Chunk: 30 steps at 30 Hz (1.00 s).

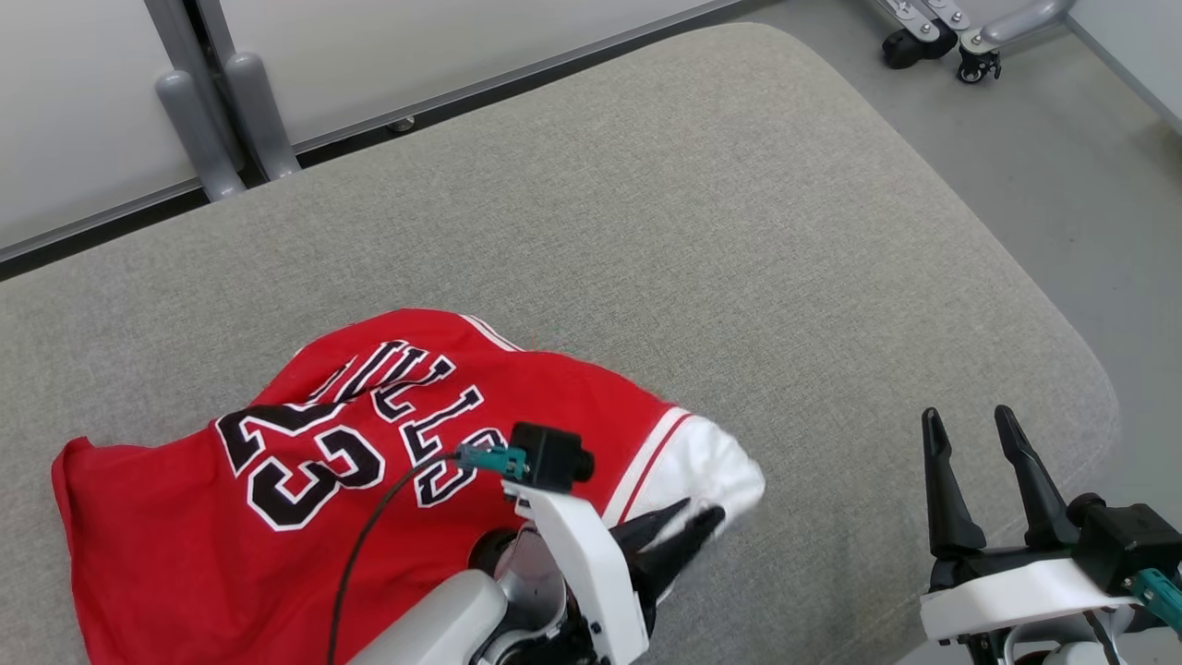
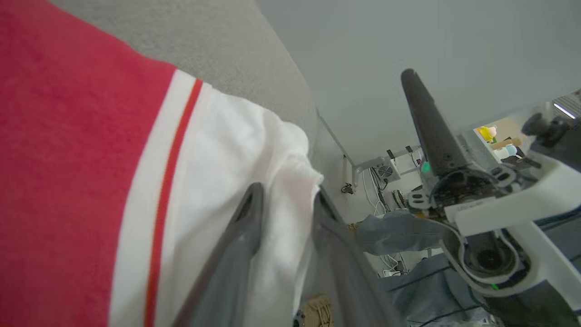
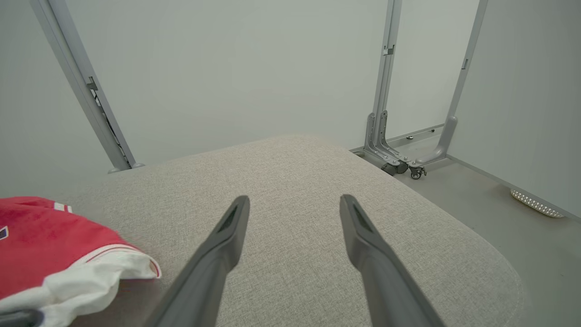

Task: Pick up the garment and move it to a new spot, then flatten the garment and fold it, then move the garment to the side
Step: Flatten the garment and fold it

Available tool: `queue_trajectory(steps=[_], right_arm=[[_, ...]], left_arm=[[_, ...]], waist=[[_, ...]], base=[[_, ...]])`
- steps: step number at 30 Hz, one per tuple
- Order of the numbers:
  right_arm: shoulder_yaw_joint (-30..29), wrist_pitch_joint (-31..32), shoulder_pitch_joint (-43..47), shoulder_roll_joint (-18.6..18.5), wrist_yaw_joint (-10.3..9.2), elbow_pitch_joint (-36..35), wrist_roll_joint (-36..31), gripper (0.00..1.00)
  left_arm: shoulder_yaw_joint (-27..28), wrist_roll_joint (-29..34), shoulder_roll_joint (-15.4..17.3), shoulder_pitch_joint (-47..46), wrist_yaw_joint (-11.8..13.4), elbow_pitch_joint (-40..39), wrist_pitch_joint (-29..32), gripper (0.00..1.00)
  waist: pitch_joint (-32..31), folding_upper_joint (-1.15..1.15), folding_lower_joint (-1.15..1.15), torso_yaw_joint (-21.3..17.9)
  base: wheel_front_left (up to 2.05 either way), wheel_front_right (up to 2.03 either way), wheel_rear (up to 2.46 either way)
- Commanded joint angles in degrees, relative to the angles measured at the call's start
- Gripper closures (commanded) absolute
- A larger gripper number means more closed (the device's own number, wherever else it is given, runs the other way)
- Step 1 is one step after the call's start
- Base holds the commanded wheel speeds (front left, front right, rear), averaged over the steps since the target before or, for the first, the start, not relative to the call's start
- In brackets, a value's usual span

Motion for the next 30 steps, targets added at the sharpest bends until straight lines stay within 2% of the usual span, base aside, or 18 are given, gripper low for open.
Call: queue_trajectory(steps=[1, 7, 9, 17, 18, 24, 26, 30], right_arm=[[0.1, -0.3, -0.5, -0.3, 0.01, 0.2, 0.0, 0.0], [-0.3, -0.3, -0.3, -0.3, 0.01, 0.2, -0.1, 0.0], [-0.7, -0.3, 0.2, -0.3, 0.01, 0.2, -0.3, 0.0], [-2.7, -0.3, 0.9, -0.3, 0.01, -1.9, -3.4, 0.0], [-2.7, -0.3, 0.9, -0.3, 0.01, -1.9, -3.4, 0.0], [-4.8, -0.3, 1.3, -0.3, 0.01, -4.9, -8.1, 0.0], [-5.1, -0.3, 1.7, -0.4, 0.01, -5.5, -9.4, 0.0], [-5.5, -0.3, 2.6, -1.1, 0.01, -5.8, -10.2, 0.0]], left_arm=[[-0.7, 1.8, 1.2, -0.1, -0.5, 0.1, -0.2, 0.0], [-1.3, 6.4, 1.2, -0.4, -0.6, 0.1, -6.7, 0.0], [-0.9, 9.3, 1.9, -1.3, 0.2, -0.4, -10.1, 0.0], [3.7, 20.6, 6.5, 0.4, 9.8, -4.6, -25.8, 0.0], [3.7, 20.6, 6.5, 0.4, 9.8, -4.6, -25.8, 0.0], [10.0, 25.8, 10.4, 7.6, 16.2, -8.7, -28.7, 0.0], [14.0, 28.4, 10.6, 11.1, 18.1, -10.5, -28.7, 0.0], [22.4, 32.8, 9.7, 19.5, 19.3, -13.1, -28.7, 0.0]], waist=[[0.2, 0.0, 0.0, -0.2], [0.5, 0.0, 0.0, -0.2], [0.2, 0.0, 0.0, 0.3], [-2.6, 0.0, 0.0, 4.9], [-2.6, 0.0, 0.0, 4.9], [-6.4, 0.0, 0.0, 11.1], [-8.0, 0.0, 0.0, 13.3], [-10.4, 0.0, 0.0, 17.7]], base=[[0.0, 0.0, 0.0], [0.0, 0.0, 0.0], [0.0, 0.0, 0.0], [0.0, 0.0, 0.0], [0.0, 0.0, 0.0], [0.0, 0.0, 0.0], [0.0, 0.0, 0.0], [0.0, 0.0, 0.0]])
